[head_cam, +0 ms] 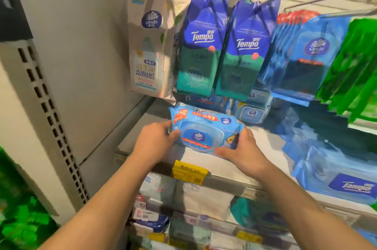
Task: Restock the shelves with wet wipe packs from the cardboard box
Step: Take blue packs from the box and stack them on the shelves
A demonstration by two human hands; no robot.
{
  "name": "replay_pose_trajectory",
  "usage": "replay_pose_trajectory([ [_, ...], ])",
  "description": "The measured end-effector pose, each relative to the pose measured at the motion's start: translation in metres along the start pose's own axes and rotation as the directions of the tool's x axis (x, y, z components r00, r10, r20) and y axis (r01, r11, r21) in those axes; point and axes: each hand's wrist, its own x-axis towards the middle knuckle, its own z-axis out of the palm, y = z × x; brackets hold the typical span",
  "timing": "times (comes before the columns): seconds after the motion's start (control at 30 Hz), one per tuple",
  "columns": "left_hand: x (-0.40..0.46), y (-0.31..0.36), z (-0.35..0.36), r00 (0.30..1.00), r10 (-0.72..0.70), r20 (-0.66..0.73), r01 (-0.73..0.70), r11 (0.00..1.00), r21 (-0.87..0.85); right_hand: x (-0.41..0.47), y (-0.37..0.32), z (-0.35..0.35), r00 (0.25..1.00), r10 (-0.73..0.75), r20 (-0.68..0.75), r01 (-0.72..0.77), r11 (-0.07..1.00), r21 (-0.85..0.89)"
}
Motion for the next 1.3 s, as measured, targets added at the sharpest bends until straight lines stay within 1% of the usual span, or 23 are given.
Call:
replay_pose_trajectory([
  [0.03,0.004,0.001,0.000,0.999,-0.042,-0.013,0.042,0.999,0.021,0.006,0.004,0.000,1.000,0.010,-0.022,-0.013,0.993,-0.113],
  [0.07,0.008,0.003,0.000,0.996,-0.087,-0.007,0.087,0.996,0.020,0.012,0.006,0.001,0.999,0.022,-0.042,-0.027,0.993,-0.119],
  [0.13,0.020,0.008,-0.001,0.986,-0.147,0.078,0.147,0.989,0.008,0.025,0.008,0.005,0.995,0.066,-0.081,-0.070,0.996,-0.049],
  [0.2,0.035,0.011,0.005,0.968,-0.183,0.172,0.196,0.979,-0.062,0.040,0.010,0.011,0.990,0.088,-0.113,-0.089,0.996,-0.004],
  [0.23,0.042,0.010,0.011,0.955,-0.206,0.213,0.244,0.955,-0.169,0.046,0.010,0.014,0.987,0.094,-0.127,-0.093,0.996,0.012],
  [0.3,0.057,0.009,0.023,0.934,-0.261,0.246,0.344,0.843,-0.413,0.060,0.012,0.019,0.980,0.118,-0.160,-0.113,0.993,0.040],
  [0.33,0.064,0.010,0.027,0.932,-0.270,0.243,0.357,0.808,-0.468,0.067,0.013,0.021,0.976,0.131,-0.174,-0.124,0.991,0.052],
  [0.4,0.076,0.013,0.031,0.930,-0.277,0.243,0.366,0.765,-0.530,0.080,0.014,0.024,0.965,0.164,-0.203,-0.153,0.986,0.071],
  [0.47,0.085,0.015,0.036,0.913,-0.302,0.276,0.409,0.684,-0.605,0.091,0.014,0.025,0.952,0.180,-0.247,-0.164,0.983,0.084],
  [0.53,0.094,0.014,0.045,0.903,-0.307,0.302,0.430,0.638,-0.638,0.097,0.011,0.026,0.942,0.200,-0.270,-0.181,0.979,0.092],
  [0.6,0.101,0.013,0.054,0.896,-0.324,0.302,0.442,0.602,-0.665,0.098,0.006,0.027,0.944,0.205,-0.257,-0.183,0.977,0.105],
  [0.7,0.100,0.022,0.055,0.887,-0.331,0.322,0.458,0.535,-0.710,0.098,0.002,0.031,0.959,0.218,-0.179,-0.194,0.971,0.143],
  [0.8,0.102,0.027,0.057,0.879,-0.294,0.376,0.478,0.540,-0.693,0.101,0.001,0.033,0.964,0.228,-0.137,-0.206,0.966,0.158],
  [0.9,0.105,0.031,0.054,0.864,-0.294,0.408,0.502,0.547,-0.670,0.100,0.001,0.033,0.967,0.231,-0.108,-0.211,0.963,0.170],
  [1.07,0.101,0.033,0.048,0.846,-0.297,0.443,0.533,0.526,-0.663,0.094,0.001,0.033,0.968,0.235,-0.085,-0.217,0.959,0.184],
  [1.13,0.098,0.032,0.048,0.852,-0.280,0.443,0.521,0.541,-0.660,0.091,0.001,0.034,0.967,0.242,-0.081,-0.226,0.959,0.173],
  [1.2,0.093,0.031,0.049,0.866,-0.255,0.429,0.493,0.572,-0.655,0.087,-0.001,0.033,0.964,0.255,-0.075,-0.242,0.959,0.149],
  [1.23,0.090,0.031,0.046,0.881,-0.240,0.409,0.463,0.621,-0.633,0.084,-0.003,0.032,0.962,0.261,-0.074,-0.249,0.958,0.143],
  [1.3,0.082,0.029,0.041,0.918,-0.197,0.343,0.360,0.778,-0.515,0.077,-0.005,0.031,0.962,0.264,-0.072,-0.252,0.957,0.143],
])
